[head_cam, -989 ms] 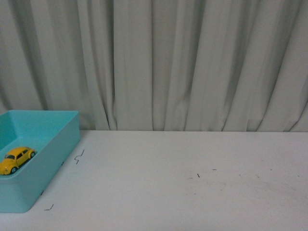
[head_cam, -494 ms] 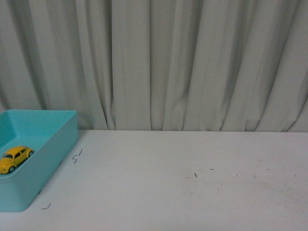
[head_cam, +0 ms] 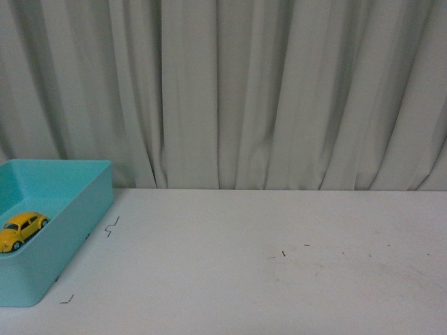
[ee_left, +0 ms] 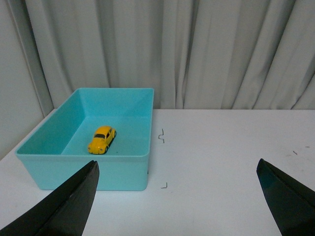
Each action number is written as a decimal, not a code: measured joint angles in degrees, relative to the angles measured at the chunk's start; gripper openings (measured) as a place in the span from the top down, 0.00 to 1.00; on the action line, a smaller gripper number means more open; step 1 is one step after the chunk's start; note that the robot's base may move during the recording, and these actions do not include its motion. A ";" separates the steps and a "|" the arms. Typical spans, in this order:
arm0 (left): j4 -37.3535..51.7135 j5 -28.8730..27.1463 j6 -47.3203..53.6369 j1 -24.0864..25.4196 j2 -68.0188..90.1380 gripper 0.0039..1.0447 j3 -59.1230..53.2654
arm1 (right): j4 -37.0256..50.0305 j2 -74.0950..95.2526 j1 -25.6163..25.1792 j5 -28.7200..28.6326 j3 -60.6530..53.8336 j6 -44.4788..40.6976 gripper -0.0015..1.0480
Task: Wind up and store yellow beetle toy
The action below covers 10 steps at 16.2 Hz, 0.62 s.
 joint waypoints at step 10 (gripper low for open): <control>0.00 0.00 0.00 0.00 0.00 0.06 0.00 | 0.00 0.00 0.00 0.00 0.00 0.00 0.06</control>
